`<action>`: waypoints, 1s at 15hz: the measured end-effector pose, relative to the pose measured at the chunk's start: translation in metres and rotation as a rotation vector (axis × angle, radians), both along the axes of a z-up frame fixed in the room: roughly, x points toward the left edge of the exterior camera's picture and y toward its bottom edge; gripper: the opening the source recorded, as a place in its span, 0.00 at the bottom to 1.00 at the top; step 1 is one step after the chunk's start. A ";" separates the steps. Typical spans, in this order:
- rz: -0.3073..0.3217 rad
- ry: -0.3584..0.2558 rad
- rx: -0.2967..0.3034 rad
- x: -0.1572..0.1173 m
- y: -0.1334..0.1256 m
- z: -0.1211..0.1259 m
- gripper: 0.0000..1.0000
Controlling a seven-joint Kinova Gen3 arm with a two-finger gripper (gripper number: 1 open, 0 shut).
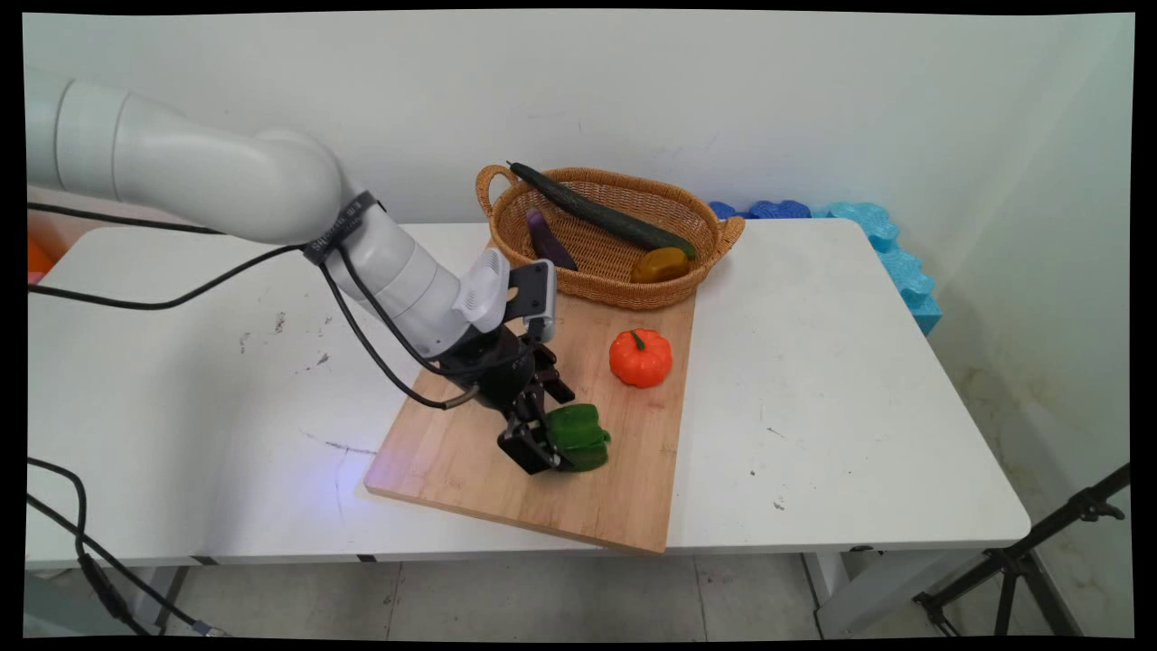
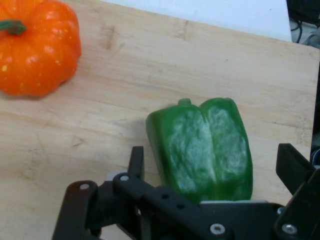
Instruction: Pick up the potato from the vegetable basket
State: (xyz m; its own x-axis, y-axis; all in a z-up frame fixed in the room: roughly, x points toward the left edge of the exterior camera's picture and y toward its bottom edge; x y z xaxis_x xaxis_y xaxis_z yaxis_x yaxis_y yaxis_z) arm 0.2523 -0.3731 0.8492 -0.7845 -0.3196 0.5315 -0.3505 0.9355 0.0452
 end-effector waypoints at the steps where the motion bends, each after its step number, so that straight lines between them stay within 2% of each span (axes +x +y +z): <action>1: 0.000 0.000 -0.007 0.001 0.000 0.004 1.00; 8: 0.009 0.007 -0.050 0.005 -0.013 0.040 1.00; 15: 0.056 0.024 -0.114 0.006 -0.050 0.076 1.00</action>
State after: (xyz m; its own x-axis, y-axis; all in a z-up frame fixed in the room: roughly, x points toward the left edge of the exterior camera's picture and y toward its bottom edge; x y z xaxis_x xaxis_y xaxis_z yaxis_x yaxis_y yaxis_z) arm 0.2578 -0.4234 0.9256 -0.7538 -0.2990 0.5852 -0.4027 0.9139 -0.0517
